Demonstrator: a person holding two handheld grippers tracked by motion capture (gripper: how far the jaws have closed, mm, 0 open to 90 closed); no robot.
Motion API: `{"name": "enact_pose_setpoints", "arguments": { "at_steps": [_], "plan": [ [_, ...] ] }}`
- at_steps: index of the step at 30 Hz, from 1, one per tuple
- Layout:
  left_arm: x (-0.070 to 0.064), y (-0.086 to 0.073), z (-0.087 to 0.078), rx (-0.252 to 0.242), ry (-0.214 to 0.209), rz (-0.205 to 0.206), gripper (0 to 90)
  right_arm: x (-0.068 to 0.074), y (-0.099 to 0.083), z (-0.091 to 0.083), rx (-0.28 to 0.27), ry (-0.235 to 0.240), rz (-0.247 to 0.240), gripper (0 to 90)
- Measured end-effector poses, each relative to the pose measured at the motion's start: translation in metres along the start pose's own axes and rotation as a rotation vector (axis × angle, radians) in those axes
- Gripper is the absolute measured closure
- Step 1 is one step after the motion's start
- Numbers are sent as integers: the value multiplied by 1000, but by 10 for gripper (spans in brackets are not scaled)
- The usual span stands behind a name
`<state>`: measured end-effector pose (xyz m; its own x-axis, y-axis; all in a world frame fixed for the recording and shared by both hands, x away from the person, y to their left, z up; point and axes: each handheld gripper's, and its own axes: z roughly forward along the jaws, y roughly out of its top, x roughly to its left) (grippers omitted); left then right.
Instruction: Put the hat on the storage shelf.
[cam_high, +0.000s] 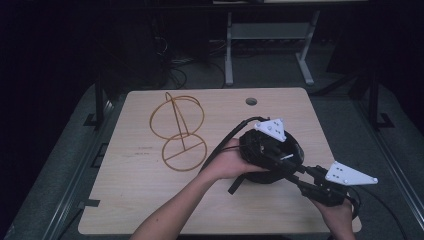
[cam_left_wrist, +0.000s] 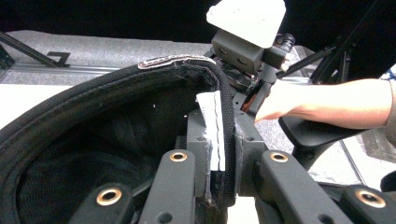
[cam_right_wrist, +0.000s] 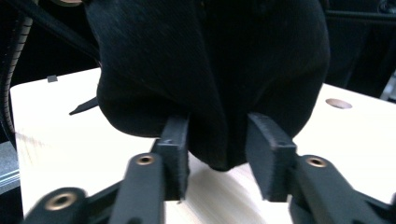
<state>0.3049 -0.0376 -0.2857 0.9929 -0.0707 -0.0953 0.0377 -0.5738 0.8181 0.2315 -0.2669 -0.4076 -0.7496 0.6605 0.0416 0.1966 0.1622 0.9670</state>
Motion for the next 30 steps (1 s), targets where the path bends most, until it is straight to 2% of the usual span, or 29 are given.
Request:
{"name": "enact_pose_setpoints", "arguments": {
  "at_steps": [1, 2, 4, 8, 10, 15, 18, 21, 24, 29, 30],
  "plan": [
    [0, 0, 0, 0, 0, 0, 803, 0, 0, 0, 0, 0, 0, 622],
    [0, 1, 0, 1, -10, 3, 803, 2, 2, 0, -5, 12, -11, 707],
    [0, 1, 0, 0, -12, 2, 803, 3, 3, 1, -17, 15, -20, 753],
    [1, 0, -6, -4, -3, -4, 803, 2, 3, -2, -24, 25, 2, 868],
    [3, -2, -9, -7, 6, -8, 803, 2, 3, -3, -22, 27, 8, 872],
    [4, -6, -17, -20, 34, -25, 790, 3, 8, -7, -9, 19, -29, 880],
    [2, -9, -19, -1, 63, -24, 738, 2, 12, -9, -2, 15, -29, 881],
    [1, -12, -22, 7, 83, -28, 702, 0, 14, -10, -4, 22, -14, 882],
    [1, -14, -24, 9, 101, -33, 663, -4, 15, -10, -16, 45, 21, 882],
    [-2, -21, -31, 8, 128, -44, 590, -8, 20, -12, -8, 51, 40, 883],
    [-3, -23, -32, 9, 136, -46, 576, -9, 21, -13, -10, 66, 54, 882]
  ]
}}
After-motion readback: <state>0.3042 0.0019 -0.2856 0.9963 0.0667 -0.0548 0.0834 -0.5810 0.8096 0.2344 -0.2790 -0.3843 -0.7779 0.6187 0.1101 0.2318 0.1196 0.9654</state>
